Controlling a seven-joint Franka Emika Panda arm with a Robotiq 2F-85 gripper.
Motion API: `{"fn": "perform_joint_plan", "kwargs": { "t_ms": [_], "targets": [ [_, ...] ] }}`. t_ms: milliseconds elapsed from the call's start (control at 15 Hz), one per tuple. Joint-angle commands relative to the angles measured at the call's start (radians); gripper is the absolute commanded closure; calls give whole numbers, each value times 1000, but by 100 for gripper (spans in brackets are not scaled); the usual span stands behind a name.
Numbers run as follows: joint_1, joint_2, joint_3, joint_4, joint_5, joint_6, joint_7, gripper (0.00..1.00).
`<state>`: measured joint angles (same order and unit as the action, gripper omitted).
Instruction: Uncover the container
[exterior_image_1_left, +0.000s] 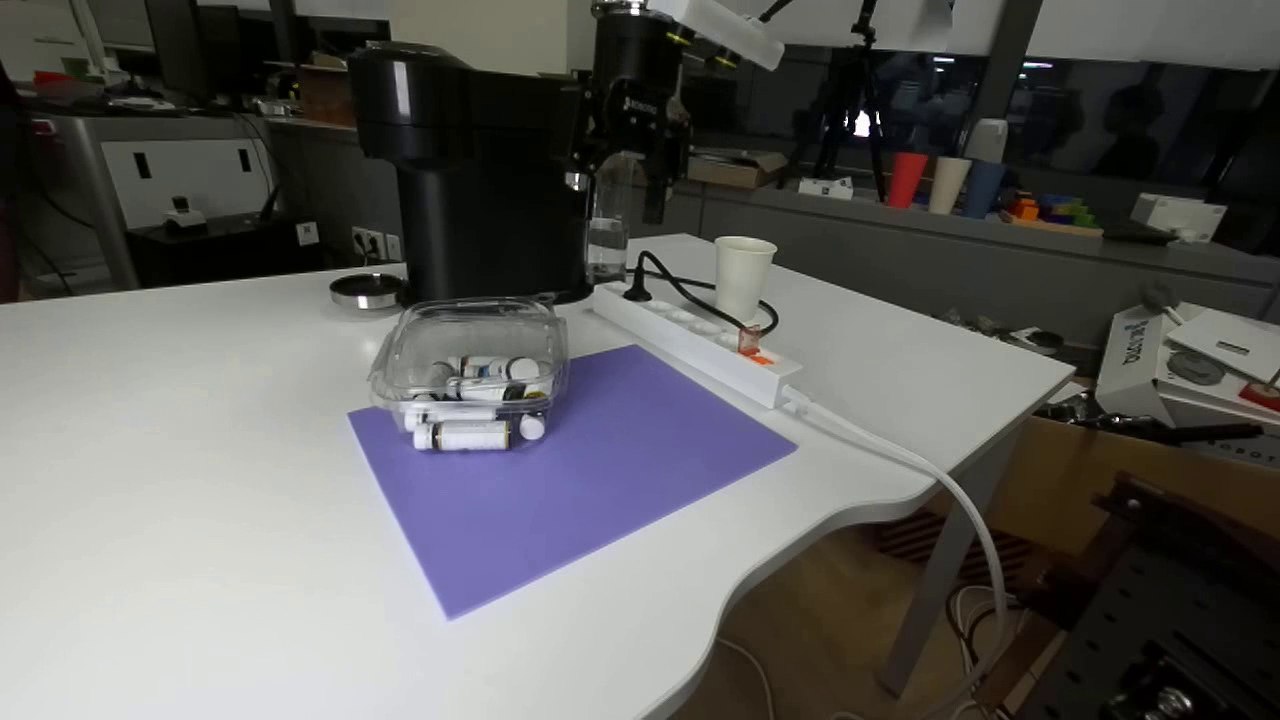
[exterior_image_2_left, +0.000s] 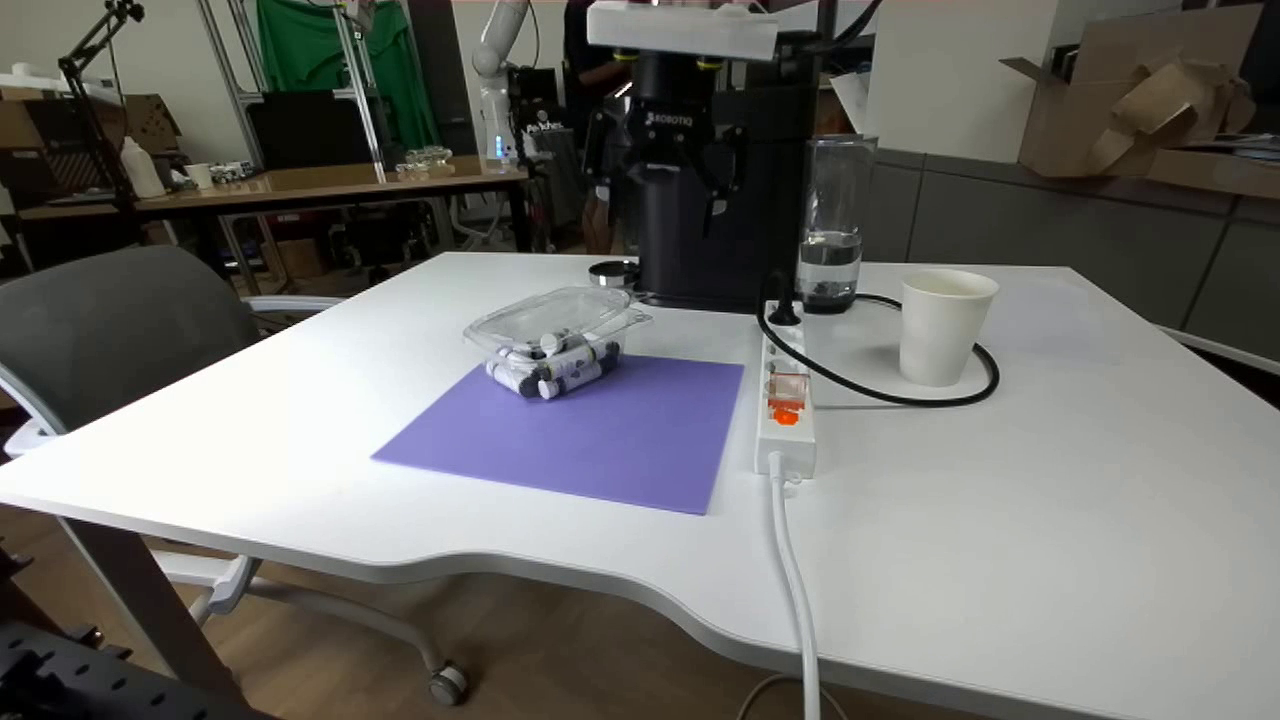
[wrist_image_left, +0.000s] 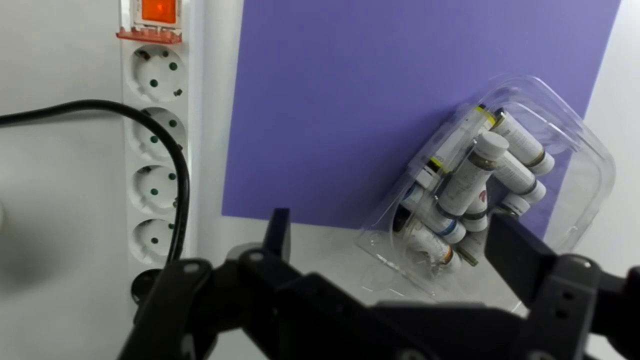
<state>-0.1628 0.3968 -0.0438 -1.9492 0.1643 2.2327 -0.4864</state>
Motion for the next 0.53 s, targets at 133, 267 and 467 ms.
{"fn": "perform_joint_plan", "kwargs": {
  "t_ms": [133,267,467],
  "targets": [
    [-71,126,87,163,103,-146,-127,0],
    [-79,162,99,205,127,-183,-140,0],
    [-66,145,91,166,115,-154,-120,0]
  ]
}}
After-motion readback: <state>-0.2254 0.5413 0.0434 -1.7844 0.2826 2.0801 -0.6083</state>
